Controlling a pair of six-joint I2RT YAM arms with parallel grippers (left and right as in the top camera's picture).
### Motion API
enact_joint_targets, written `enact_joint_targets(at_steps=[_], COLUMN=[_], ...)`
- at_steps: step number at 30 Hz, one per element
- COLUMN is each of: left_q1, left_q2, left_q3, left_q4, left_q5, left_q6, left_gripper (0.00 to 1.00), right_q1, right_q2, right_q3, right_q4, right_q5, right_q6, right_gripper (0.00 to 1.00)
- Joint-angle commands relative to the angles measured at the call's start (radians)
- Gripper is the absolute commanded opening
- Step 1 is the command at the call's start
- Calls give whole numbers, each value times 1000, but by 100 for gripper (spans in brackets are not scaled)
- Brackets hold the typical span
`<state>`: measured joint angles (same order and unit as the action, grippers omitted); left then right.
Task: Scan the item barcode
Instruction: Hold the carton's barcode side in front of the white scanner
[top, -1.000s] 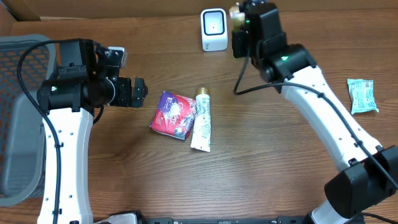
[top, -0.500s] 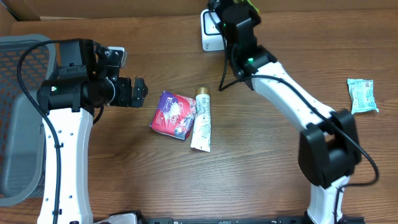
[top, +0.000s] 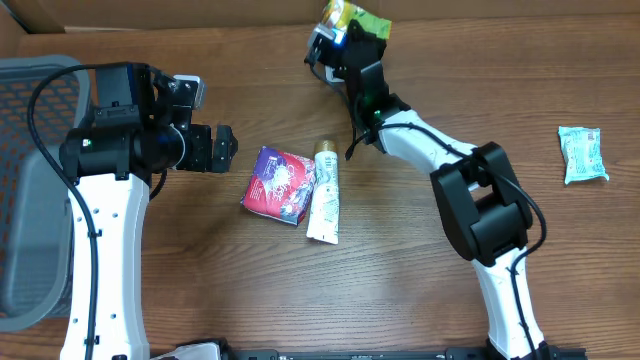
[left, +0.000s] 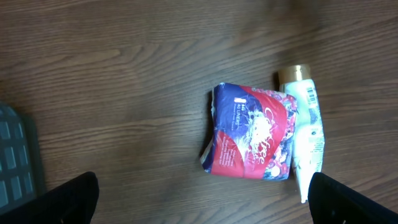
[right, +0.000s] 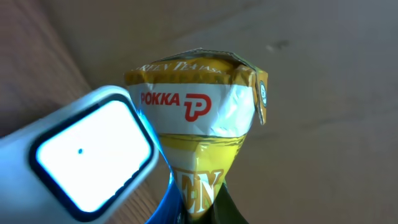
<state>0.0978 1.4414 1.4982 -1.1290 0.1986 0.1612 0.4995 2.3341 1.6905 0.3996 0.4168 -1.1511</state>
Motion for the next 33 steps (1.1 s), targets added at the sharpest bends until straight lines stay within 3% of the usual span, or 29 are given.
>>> enact_joint_targets(at_steps=[1,8,26,33], left_q1=[-6,-6,-6,-6], left_q2=[0,0,0,0], left_q3=[2,2,2,2], left_q4=[4,3,4,4], left_q5=[8,8,8,8], left_q6=[18,18,18,18], left_gripper=[99,99,99,99], right_q1=[12,12,12,14], right_q2=[-26,-25,-25,-64], right_q3=[28,28,28,28], right_q4=[50,70,62,58], right_q5=[-86,-132,-195,-163], right_q6=[-99,-194,-180,-21], right_gripper=[4,4,4,4])
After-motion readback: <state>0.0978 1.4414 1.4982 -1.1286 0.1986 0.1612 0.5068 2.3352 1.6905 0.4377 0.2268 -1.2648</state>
